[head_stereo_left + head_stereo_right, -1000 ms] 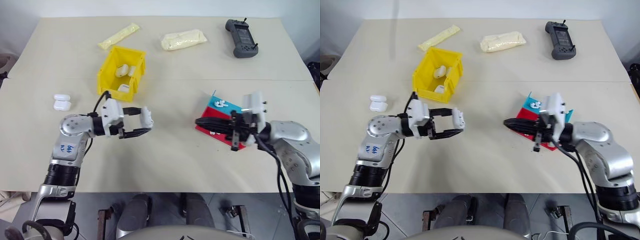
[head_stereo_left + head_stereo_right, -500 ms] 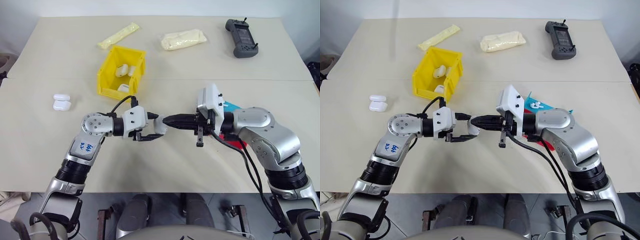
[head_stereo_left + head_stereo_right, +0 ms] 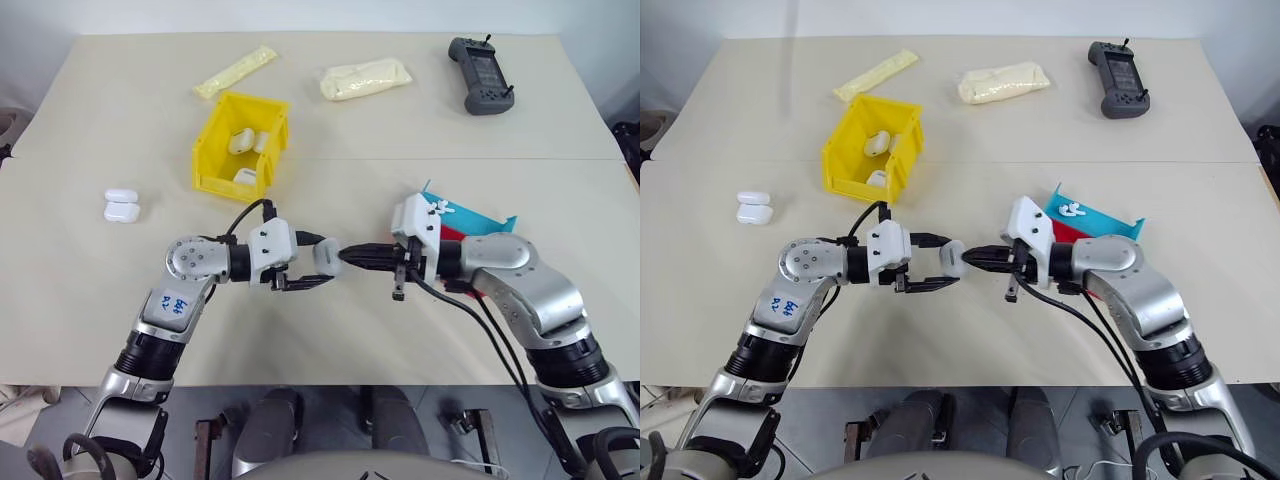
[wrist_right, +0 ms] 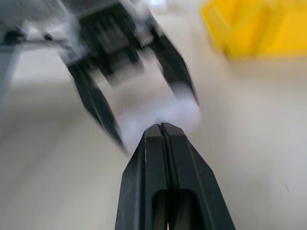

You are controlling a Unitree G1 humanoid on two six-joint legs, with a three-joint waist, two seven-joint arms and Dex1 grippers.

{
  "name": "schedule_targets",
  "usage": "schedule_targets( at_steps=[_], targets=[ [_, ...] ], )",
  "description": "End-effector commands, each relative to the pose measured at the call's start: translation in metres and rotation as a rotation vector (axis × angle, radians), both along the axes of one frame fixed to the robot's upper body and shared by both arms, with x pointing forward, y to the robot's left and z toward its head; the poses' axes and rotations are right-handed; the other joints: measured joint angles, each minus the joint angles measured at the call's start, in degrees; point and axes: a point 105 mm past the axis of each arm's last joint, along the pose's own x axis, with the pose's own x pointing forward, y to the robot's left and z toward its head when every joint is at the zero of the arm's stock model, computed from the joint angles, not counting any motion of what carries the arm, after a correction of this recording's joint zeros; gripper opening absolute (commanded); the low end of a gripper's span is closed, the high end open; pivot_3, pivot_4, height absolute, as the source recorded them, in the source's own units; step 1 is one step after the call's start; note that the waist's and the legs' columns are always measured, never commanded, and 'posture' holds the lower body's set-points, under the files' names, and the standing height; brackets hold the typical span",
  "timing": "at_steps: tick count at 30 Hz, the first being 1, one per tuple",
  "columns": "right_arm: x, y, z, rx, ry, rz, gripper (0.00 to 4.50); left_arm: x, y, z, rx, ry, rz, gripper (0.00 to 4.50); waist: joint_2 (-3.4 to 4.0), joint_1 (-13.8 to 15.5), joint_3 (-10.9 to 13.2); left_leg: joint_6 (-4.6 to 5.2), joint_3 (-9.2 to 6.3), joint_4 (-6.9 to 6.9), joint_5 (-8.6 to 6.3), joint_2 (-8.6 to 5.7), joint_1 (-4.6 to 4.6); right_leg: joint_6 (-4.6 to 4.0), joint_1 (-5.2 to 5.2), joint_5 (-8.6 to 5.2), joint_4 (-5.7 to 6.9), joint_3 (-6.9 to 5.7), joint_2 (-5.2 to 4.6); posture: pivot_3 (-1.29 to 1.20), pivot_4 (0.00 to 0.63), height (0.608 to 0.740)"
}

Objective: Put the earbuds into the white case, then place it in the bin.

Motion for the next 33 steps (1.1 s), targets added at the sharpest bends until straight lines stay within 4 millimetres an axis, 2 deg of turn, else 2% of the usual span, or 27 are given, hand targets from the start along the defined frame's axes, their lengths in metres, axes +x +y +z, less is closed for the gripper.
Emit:
schedule_targets(
  at_steps=[1, 3, 6, 11, 13, 15, 17, 18, 21, 25, 29, 31, 33],
  targets=[
    [0.003, -0.028, 0.019, 0.079, -0.073, -0.107, 0.02, -0.007, 0.017, 0.011, -0.064, -0.039, 0.03, 2.79, 0.0, -0.02, 0.0, 0.0, 0.0, 0.0, 0.0, 0.01, 0.0, 0.0, 0.0, 0.0, 0.0, 0.0, 0.0, 0.0, 0.15, 0.74],
    [0.0, -0.039, 0.022, 0.122, -0.101, -0.154, 0.02, -0.009, 0.026, 0.01, -0.102, -0.021, 0.076, 2.79, 0.0, -0.14, 0.0, 0.0, 0.01, -0.02, 0.0, 0.04, 0.01, 0.0, -0.01, 0.0, 0.01, 0.02, -0.03, 0.0, 0.15, 0.74],
    [-0.01, -0.058, 0.027, 0.194, -0.171, -0.202, 0.57, -0.014, 0.044, 0.01, -0.189, 0.006, 0.181, 2.79, 0.0, -0.05, 0.0, 0.0, 0.0, -0.04, -0.01, 0.1, 0.02, 0.0, -0.01, 0.0, -0.01, 0.02, -0.02, 0.0, 0.15, 0.74],
    [-0.014, -0.066, 0.03, 0.224, -0.212, -0.221, 2.3, -0.015, 0.053, 0.01, -0.225, 0.013, 0.25, 2.79, 0.0, -0.02, 0.0, -0.01, 0.04, 0.03, 0.0, 0.11, 0.08, 0.01, 0.06, 0.01, 0.03, 0.05, -0.02, 0.0, 0.15, 0.74],
    [-0.012, -0.072, 0.041, 0.27, -0.31, -0.291, 2.92, -0.002, 0.09, 0.012, -0.33, -0.039, 0.554, 2.79, 0.02, -0.01, -0.01, -0.01, 0.03, 0.02, 0.0, 0.12, 0.11, 0.01, 0.06, 0.01, 0.05, 0.07, -0.02, 0.0, 0.15, 0.74],
    [-0.013, -0.074, 0.045, 0.291, -0.35, -0.319, 3.54, 0.005, 0.116, 0.017, -0.417, -0.064, 0.754, 2.79, 0.01, -0.16, 0.0, -0.04, 0.02, -0.06, -0.03, 0.14, 0.15, 0.01, 0.03, 0.0, 0.03, 0.12, 0.0, 0.0, 0.15, 0.74],
    [-0.015, -0.072, 0.045, 0.298, -0.358, -0.317, 4.27, 0.011, 0.127, 0.025, -0.488, -0.075, 0.843, 2.79, 0.01, -0.01, 0.0, -0.05, 0.01, -0.09, -0.03, 0.12, 0.1, 0.0, -0.03, 0.0, 0.04, 0.1, 0.02, 0.0, 0.15, 0.74],
    [-0.015, -0.071, 0.045, 0.302, -0.361, -0.317, 4.48, 0.012, 0.129, 0.028, -0.507, -0.082, 0.861, 2.79, 0.01, 0.01, 0.0, -0.05, 0.01, -0.08, -0.03, 0.11, 0.1, 0.0, -0.03, 0.0, 0.03, 0.08, 0.04, 0.0, 0.15, 0.74],
    [-0.016, -0.068, 0.041, 0.298, -0.351, -0.305, 4.48, 0.027, 0.127, 0.037, -0.519, -0.088, 0.868, 2.79, 0.0, 0.5, 0.0, -0.03, -0.03, 0.02, -0.02, 0.06, 0.1, 0.0, 0.07, 0.0, 0.04, 0.07, 0.0, 0.0, 0.15, 0.74],
    [-0.015, -0.066, 0.037, 0.275, -0.345, -0.296, 4.48, 0.069, 0.123, 0.057, -0.519, -0.092, 0.875, 2.79, -0.03, 1.01, -0.01, -0.01, -0.06, 0.08, 0.0, -0.17, 0.1, 0.01, 0.1, 0.01, 0.09, 0.03, 0.02, 0.0, 0.15, 0.74],
    [-0.014, -0.063, 0.037, 0.274, -0.344, -0.295, 4.48, 0.11, 0.119, 0.065, -0.465, -0.038, 0.903, 2.79, -0.03, 0.29, -0.01, -0.01, 0.01, -0.01, 0.0, -0.2, 0.1, 0.01, 0.03, 0.01, 0.11, 0.06, 0.05, 0.0, 0.15, 0.74],
    [-0.014, -0.062, 0.036, 0.274, -0.343, -0.295, 4.48, 0.119, 0.109, 0.074, -0.464, -0.051, 0.855, 2.79, -0.04, 0.0, 0.0, -0.01, 0.02, -0.04, 0.0, -0.21, 0.09, 0.01, 0.02, 0.01, 0.08, 0.03, 0.05, 0.0, 0.15, 0.74],
    [-0.014, -0.06, 0.036, 0.276, -0.342, -0.293, 4.48, 0.126, 0.103, 0.075, -0.428, -0.041, 0.837, 2.79, -0.06, -0.32, 0.01, -0.01, 0.07, -0.04, 0.0, -0.2, 0.09, 0.01, 0.0, 0.01, 0.06, 0.03, 0.05, 0.0, 0.15, 0.74]
  ],
)
